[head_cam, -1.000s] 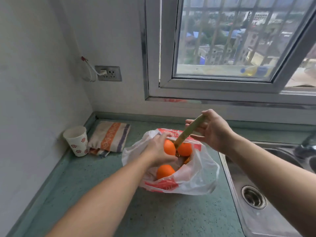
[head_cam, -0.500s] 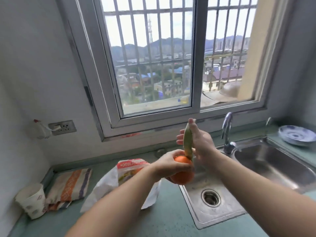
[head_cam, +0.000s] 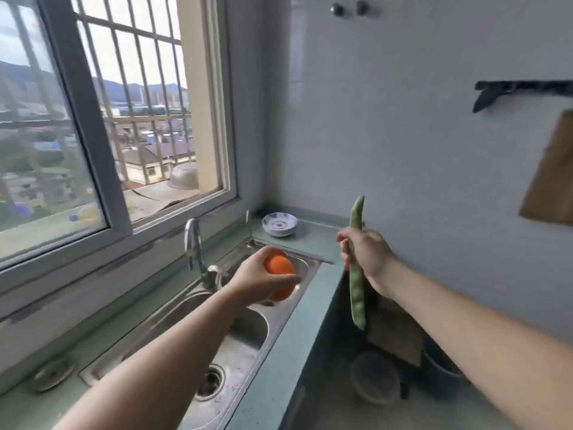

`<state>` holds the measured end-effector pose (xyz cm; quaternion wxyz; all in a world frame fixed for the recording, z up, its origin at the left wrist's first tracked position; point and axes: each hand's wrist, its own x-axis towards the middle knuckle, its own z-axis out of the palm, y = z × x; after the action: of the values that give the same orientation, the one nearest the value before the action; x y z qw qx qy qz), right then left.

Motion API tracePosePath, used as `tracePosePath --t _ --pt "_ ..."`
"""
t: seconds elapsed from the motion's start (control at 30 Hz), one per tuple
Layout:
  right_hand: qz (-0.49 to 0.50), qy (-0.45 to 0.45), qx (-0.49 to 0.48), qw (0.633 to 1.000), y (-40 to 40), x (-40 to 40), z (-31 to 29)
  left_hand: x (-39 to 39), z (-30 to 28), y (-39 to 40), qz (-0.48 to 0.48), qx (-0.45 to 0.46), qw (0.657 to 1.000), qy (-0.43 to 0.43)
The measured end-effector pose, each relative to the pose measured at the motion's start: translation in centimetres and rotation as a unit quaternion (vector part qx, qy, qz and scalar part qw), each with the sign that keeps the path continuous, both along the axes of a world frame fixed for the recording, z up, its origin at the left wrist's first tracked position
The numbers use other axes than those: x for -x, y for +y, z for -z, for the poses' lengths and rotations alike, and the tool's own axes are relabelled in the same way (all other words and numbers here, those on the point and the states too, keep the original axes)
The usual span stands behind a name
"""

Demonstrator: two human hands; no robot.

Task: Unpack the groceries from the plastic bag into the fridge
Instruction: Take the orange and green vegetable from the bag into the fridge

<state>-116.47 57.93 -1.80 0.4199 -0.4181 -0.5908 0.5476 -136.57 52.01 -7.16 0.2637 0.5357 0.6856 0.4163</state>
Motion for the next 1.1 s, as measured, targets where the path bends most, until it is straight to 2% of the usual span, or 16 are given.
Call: tracePosePath --t 0.13,0.3,0.47,0.7,0.97,1.1 --pt "0.173 -0.003 0.026 0.985 0.3 -11.2 0.0 -9.2 -1.4 4.4 0.12 -0.014 0.993 0.017" --pt "0.284 0.007 -0.002 0.959 -2.3 -25.5 -1.4 -23.1 -4.0 6.5 0.241 -0.053 0.969 0.032" --pt "0.353 0.017 -0.034 0.935 -5.1 -38.2 -3.6 -37.8 -7.7 5.7 0.356 -0.065 0.931 0.048" --pt "0.448 0.013 -0.041 0.893 -11.7 -53.3 -5.3 -55.4 -10.2 3.9 0.445 -0.108 0.885 0.082" --pt "0.558 0.009 -0.017 0.83 -17.7 -67.1 -6.3 -71.2 -11.7 3.2 0.544 -0.135 0.82 0.116" --pt "0.578 0.009 -0.004 0.816 -17.5 -71.7 -6.3 -77.4 -11.5 5.3 0.56 -0.146 0.808 0.107"
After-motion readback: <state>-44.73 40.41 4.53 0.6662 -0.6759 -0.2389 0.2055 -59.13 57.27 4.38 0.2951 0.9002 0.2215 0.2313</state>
